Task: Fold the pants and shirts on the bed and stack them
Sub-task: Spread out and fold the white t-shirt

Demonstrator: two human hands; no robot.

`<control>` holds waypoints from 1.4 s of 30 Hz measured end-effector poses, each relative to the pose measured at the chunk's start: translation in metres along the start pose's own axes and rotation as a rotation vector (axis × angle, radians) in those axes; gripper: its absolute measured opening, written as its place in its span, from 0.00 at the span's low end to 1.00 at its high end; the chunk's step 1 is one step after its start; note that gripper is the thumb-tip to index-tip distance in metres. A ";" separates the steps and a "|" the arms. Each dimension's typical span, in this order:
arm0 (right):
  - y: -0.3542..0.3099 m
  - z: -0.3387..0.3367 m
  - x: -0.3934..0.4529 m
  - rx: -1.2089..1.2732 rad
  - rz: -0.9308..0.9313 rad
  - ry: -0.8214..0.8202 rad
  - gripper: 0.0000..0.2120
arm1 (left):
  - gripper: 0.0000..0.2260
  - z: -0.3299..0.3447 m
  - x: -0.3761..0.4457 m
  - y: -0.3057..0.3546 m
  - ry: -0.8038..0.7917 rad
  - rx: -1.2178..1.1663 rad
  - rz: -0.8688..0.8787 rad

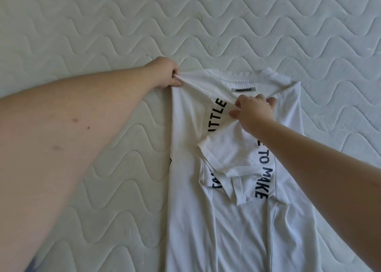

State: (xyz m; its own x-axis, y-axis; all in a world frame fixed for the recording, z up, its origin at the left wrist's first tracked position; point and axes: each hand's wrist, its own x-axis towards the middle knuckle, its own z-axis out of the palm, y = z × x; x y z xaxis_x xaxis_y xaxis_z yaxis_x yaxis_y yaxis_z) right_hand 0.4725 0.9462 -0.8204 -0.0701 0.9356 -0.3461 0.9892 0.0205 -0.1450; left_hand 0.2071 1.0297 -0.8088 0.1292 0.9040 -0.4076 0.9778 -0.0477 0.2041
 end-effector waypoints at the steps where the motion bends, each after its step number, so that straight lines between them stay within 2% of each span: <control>1: 0.002 0.001 -0.002 0.027 0.009 0.036 0.13 | 0.11 -0.002 -0.001 0.000 0.017 0.019 -0.010; 4: 0.003 0.004 -0.006 0.075 0.015 0.112 0.11 | 0.07 0.003 -0.005 0.000 0.099 -0.040 -0.052; 7: 0.002 0.006 -0.010 0.071 -0.014 0.165 0.09 | 0.08 0.019 -0.007 -0.002 0.198 -0.294 -0.125; 10: 0.001 0.013 -0.023 0.127 -0.035 0.308 0.18 | 0.15 0.037 -0.011 -0.003 0.227 -0.604 -0.294; 12: -0.003 0.019 -0.041 0.167 -0.115 0.345 0.25 | 0.16 0.043 -0.013 -0.002 0.220 -0.735 -0.360; 15: -0.010 0.041 -0.075 0.082 -0.314 0.264 0.29 | 0.17 0.049 -0.023 0.008 0.318 -0.651 -0.373; 17: -0.009 0.056 -0.093 0.060 -0.335 0.250 0.29 | 0.19 0.054 -0.041 0.021 0.445 -0.484 -0.346; 20: -0.006 0.073 -0.111 0.076 -0.231 0.199 0.29 | 0.20 0.071 -0.087 0.051 0.553 -0.326 -0.076; 22: -0.004 0.075 -0.118 0.110 -0.156 0.193 0.28 | 0.18 0.092 -0.127 0.074 0.557 -0.312 0.117; 23: -0.003 0.073 -0.121 0.147 -0.115 0.212 0.28 | 0.17 0.105 -0.149 0.086 0.545 -0.339 0.158; 25: 0.001 0.066 -0.132 0.236 -0.031 0.284 0.27 | 0.17 0.128 -0.187 0.107 0.473 -0.493 0.095; 28: 0.011 0.065 -0.167 0.268 -0.025 0.354 0.25 | 0.20 0.148 -0.214 0.125 0.414 -0.711 -0.155; 31: 0.019 0.081 -0.212 0.150 -0.186 0.248 0.26 | 0.23 0.147 -0.202 0.124 0.335 -0.745 -0.352; 34: 0.024 0.099 -0.235 0.076 -0.252 -0.043 0.32 | 0.20 0.138 -0.185 0.117 0.190 -0.743 -0.410; 38: 0.024 0.105 -0.232 0.079 -0.248 -0.131 0.34 | 0.24 0.135 -0.190 0.114 0.127 -0.631 -0.341; 40: 0.024 0.103 -0.233 0.080 -0.259 -0.151 0.33 | 0.28 0.140 -0.202 0.124 0.163 -0.594 -0.303; 42: 0.027 0.099 -0.239 0.095 -0.315 -0.161 0.31 | 0.30 0.148 -0.218 0.136 0.244 -0.432 -0.275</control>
State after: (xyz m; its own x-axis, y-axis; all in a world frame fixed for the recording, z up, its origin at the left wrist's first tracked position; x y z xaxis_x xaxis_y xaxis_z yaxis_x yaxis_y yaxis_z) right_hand 0.5031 0.6877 -0.8335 -0.3960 0.8209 -0.4114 0.9002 0.2586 -0.3505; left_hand 0.3359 0.7627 -0.8242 -0.2126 0.9329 -0.2906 0.8070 0.3353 0.4862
